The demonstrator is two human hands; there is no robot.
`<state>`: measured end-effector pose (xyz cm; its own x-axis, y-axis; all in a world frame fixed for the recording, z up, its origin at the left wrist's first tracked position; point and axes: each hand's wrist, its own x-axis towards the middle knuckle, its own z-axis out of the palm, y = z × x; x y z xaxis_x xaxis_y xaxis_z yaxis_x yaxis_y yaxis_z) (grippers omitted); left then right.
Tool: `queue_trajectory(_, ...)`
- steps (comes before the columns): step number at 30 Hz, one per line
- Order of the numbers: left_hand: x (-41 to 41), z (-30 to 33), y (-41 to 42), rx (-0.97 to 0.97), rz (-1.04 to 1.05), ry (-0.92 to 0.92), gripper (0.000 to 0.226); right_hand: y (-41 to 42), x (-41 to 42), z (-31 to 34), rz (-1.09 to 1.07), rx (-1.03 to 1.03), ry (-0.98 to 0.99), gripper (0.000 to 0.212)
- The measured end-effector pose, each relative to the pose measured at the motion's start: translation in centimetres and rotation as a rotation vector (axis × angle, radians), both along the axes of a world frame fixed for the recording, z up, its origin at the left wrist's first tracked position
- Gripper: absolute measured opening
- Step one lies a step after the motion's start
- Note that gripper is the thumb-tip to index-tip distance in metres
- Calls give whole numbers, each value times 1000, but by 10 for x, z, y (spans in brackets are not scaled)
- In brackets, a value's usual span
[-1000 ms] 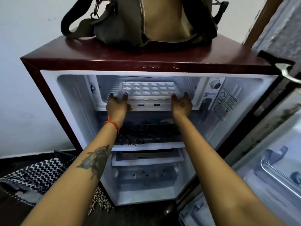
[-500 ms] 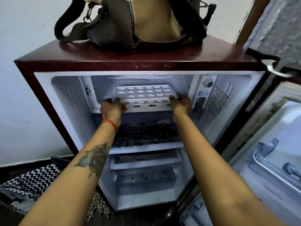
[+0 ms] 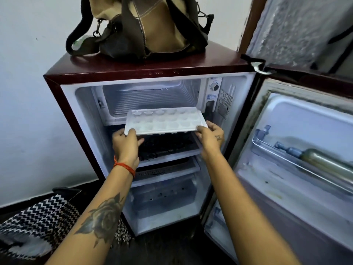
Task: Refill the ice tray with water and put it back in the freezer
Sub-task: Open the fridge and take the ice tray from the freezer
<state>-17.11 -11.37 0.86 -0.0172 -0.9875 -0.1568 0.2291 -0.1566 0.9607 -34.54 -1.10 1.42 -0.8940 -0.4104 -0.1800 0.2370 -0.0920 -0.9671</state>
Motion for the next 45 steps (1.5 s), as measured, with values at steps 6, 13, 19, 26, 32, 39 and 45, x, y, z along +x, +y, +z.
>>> queue_trajectory(6, 22, -3, 56, 36, -59, 24, 35, 74, 38, 1, -37, 24, -1, 22)
queue_trajectory(13, 30, 3, 126, 78, -126, 21, 9, 157, 61, -5, -191, 11, -81, 35)
queue_trajectory(19, 24, -2, 177, 112, -210, -3, 34, 228, 75, -8, -294, 7, -128, 31)
queue_trajectory(26, 18, -2, 269, 126, -306, -9, 36, 331, 96, -10, -432, -17, -145, 27)
queue_trajectory(32, 23, -2, 360, 120, -461, -19, 32, 431, 123, -8, -560, -36, -121, 21)
queue_trajectory(39, 20, 0, 464, 111, -659, -46, 25, 543, 147, -15, -793, 88, -129, 27)
queue_trajectory(45, -3, 0, 542, 91, -863, -81, 28, 628, 165, -15, -975, 58, -162, 23)
